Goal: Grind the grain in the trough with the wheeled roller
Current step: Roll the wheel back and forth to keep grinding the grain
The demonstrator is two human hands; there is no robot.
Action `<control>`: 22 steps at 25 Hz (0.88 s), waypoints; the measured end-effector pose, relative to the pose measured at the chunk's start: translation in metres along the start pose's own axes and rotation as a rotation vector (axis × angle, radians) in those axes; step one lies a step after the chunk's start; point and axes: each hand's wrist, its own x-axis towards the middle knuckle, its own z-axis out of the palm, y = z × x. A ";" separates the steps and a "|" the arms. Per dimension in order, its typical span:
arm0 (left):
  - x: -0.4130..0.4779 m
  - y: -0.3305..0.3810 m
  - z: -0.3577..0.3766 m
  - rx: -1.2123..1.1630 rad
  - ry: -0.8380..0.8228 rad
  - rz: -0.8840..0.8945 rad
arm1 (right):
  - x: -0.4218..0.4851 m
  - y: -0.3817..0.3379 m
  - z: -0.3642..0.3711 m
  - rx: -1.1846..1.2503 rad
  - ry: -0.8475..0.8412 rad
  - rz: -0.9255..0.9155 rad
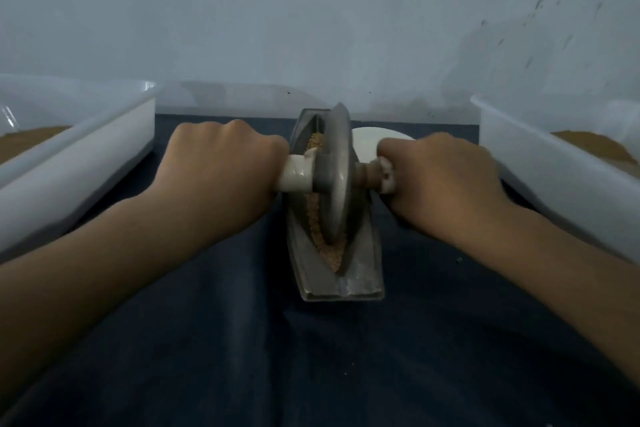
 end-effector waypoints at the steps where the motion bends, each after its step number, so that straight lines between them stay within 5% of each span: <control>1: -0.004 -0.001 -0.006 -0.001 0.016 0.018 | -0.009 0.003 -0.004 0.010 0.023 -0.014; 11: 0.069 0.000 0.036 0.041 -0.193 -0.064 | 0.059 -0.003 0.039 0.078 -0.189 0.174; 18: -0.001 -0.004 -0.009 0.042 0.007 0.028 | -0.006 0.007 -0.008 0.027 -0.023 -0.056; 22: 0.018 0.000 0.022 0.049 -0.140 -0.033 | 0.027 0.000 0.018 -0.034 -0.090 0.012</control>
